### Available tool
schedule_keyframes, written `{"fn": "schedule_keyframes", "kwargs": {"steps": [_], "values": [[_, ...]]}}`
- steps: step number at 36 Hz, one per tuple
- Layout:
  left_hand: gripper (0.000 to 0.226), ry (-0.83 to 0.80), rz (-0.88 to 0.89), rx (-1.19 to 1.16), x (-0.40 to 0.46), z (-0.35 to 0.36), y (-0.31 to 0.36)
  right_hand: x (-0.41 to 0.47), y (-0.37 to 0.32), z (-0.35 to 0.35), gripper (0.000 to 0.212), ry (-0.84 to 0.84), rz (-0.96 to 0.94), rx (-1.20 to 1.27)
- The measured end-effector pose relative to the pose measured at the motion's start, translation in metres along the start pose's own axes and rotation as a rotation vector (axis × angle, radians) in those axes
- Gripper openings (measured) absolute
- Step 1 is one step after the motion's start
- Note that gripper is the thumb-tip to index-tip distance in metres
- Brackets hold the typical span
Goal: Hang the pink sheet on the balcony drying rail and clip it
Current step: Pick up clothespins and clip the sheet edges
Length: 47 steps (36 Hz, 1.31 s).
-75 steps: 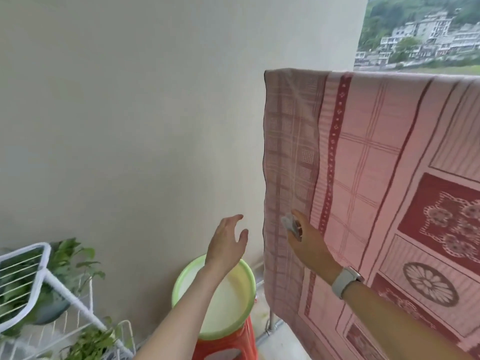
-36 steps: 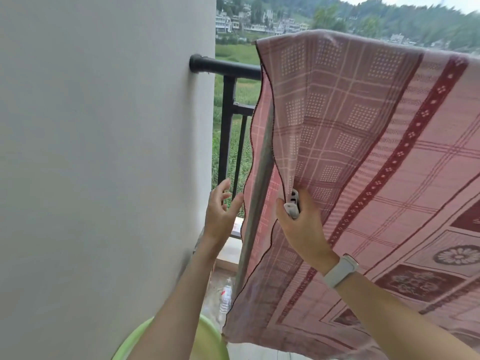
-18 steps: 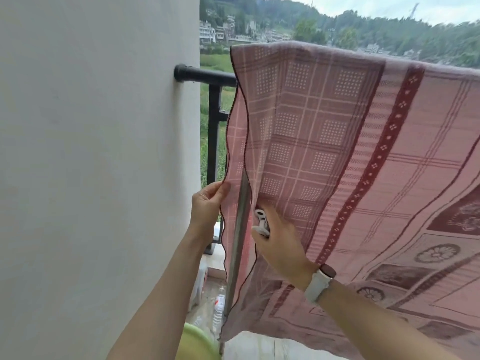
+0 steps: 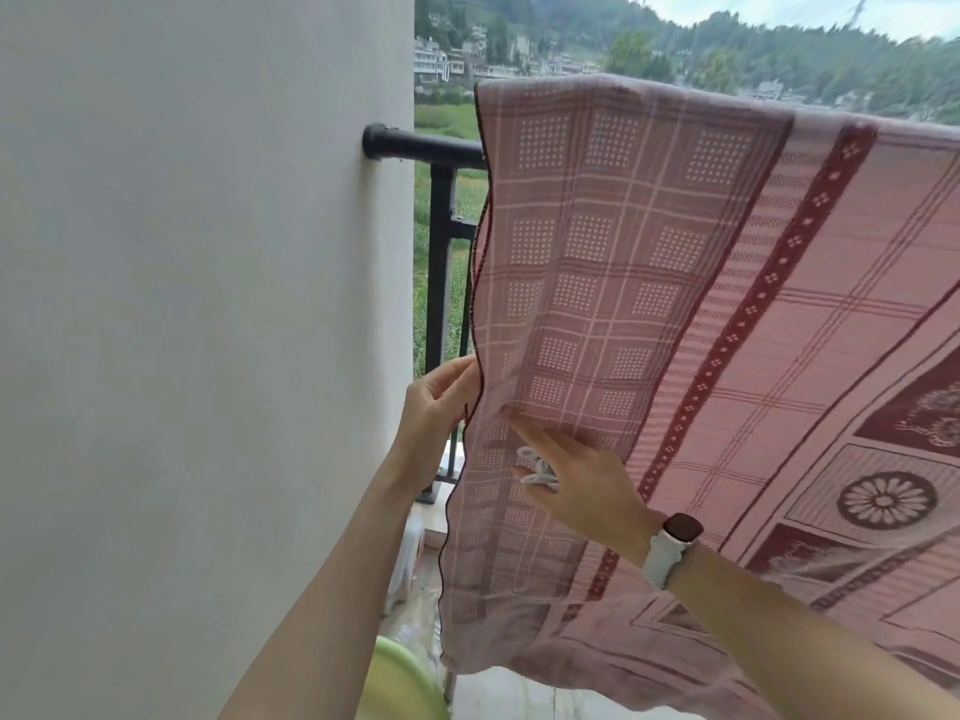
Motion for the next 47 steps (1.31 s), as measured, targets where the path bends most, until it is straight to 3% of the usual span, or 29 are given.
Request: {"fn": "schedule_keyframes", "kwargs": {"steps": [3,7,9,12,15,20,27,32,38,47], "values": [[0.059,-0.028,0.001,-0.042,0.0,0.002,-0.001,0.001,0.005,-0.001,0.071,0.001,-0.007,0.001],[0.064,-0.034,-0.004,-0.044,0.0,0.001,-0.003,0.002,0.009,-0.001,0.071,-0.015,-0.004,0.003],[0.058,-0.021,-0.028,0.003,0.0,0.0,-0.006,0.001,0.01,-0.002,0.071,-0.017,0.002,-0.004],[0.031,0.068,-0.066,0.051,0.002,-0.009,-0.013,0.002,0.012,-0.003,0.069,-0.053,0.043,0.05],[0.01,0.153,-0.068,0.049,0.004,-0.018,-0.018,0.004,0.009,-0.004,0.061,-0.132,0.088,0.251],[0.01,0.178,-0.031,0.087,0.005,-0.02,-0.019,0.02,-0.007,-0.035,0.046,-0.151,0.088,0.466],[0.005,0.213,-0.044,0.098,0.0,-0.026,-0.031,0.078,-0.059,-0.109,0.034,0.006,-0.255,0.346],[0.01,0.25,-0.049,0.115,-0.005,-0.031,-0.033,0.115,-0.085,-0.118,0.031,-0.132,-0.252,0.309],[0.006,0.295,-0.047,0.173,-0.013,-0.036,-0.031,0.146,-0.096,-0.101,0.029,-0.284,-0.296,0.03],[0.006,0.355,-0.03,0.242,-0.018,-0.042,-0.03,0.157,-0.098,-0.074,0.014,-0.295,-0.374,-0.242]]}}
Point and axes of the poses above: each hand's wrist, its own x-axis towards the middle knuckle, its own z-axis out of the palm, y = z × x, the point moved 9 cm from there along x, towards the middle knuckle
